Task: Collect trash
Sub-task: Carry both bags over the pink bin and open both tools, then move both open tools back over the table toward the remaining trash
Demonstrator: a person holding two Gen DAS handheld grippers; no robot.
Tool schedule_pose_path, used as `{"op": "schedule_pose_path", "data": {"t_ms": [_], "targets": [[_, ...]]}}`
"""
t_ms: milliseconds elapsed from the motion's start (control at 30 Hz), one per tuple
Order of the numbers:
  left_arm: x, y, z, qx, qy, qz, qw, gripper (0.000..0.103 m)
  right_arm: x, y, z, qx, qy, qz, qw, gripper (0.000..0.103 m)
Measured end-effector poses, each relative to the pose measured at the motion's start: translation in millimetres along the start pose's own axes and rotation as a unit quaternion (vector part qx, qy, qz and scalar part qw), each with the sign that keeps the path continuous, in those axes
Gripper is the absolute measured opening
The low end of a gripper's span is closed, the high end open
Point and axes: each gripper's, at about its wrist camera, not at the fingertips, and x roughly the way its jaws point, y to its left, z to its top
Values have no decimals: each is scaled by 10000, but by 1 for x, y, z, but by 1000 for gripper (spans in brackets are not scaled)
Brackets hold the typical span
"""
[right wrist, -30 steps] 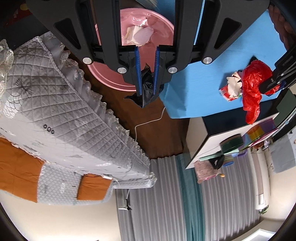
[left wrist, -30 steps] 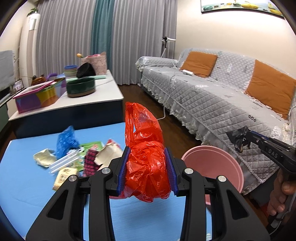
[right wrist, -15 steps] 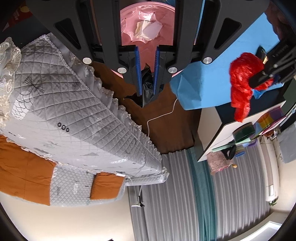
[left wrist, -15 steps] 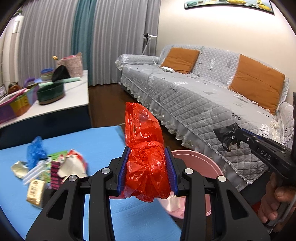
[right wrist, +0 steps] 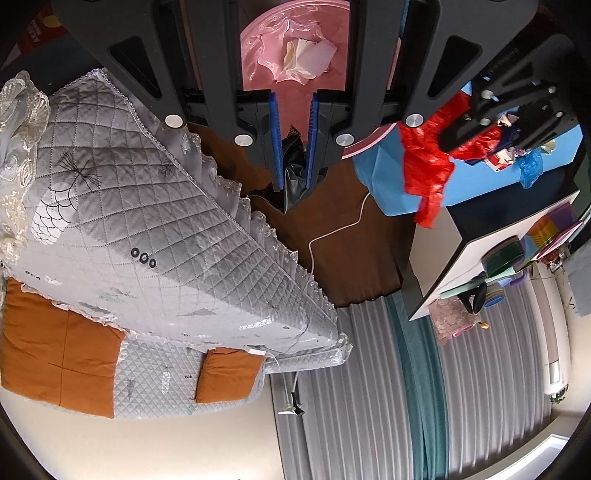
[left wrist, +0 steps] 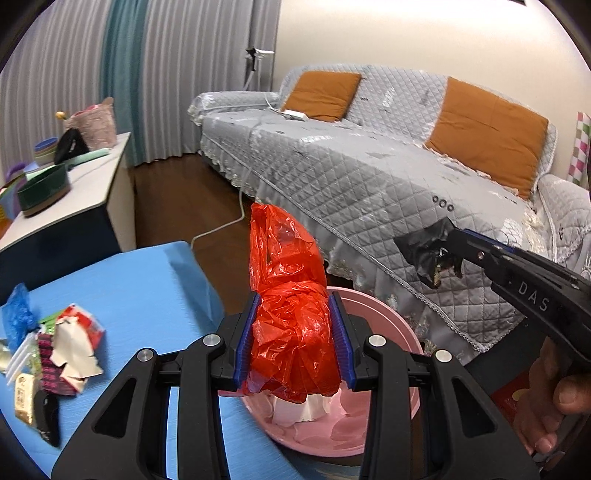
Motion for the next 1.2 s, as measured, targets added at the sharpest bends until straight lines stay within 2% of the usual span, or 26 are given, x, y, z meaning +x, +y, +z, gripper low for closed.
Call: {"op": "schedule_pose_path", "data": {"t_ms": [267, 733, 900, 967, 1033, 1067, 1100, 1200], "targets": [[16, -9, -3, 54, 189, -105, 9998, 37, 3, 0, 0, 5, 47, 28, 10000, 13], [20, -13, -1, 74, 253, -141, 9996, 37, 6, -4, 0, 87, 109, 18, 9999, 13], [20, -15, 1, 75, 278, -194, 9994, 41, 10, -6, -1, 129, 213, 25, 9997, 16], [18, -14, 1, 55, 263, -197, 9994, 45, 11, -8, -2, 155, 240, 32, 9996, 17], [17, -14, 1, 60, 244, -173, 9995, 46, 10, -9, -2, 167, 227, 13, 9996, 25], [16, -14, 0, 55, 234, -159, 9996, 46, 9, -9, -1, 177, 211, -2, 9996, 34], [15, -13, 0, 49, 222, -144, 9996, 46, 8, -9, 0, 193, 189, -3, 9996, 38], [11, -12, 2, 50, 193, -124, 9997, 46, 7, -10, 1, 223, 165, -4, 9996, 38]]}}
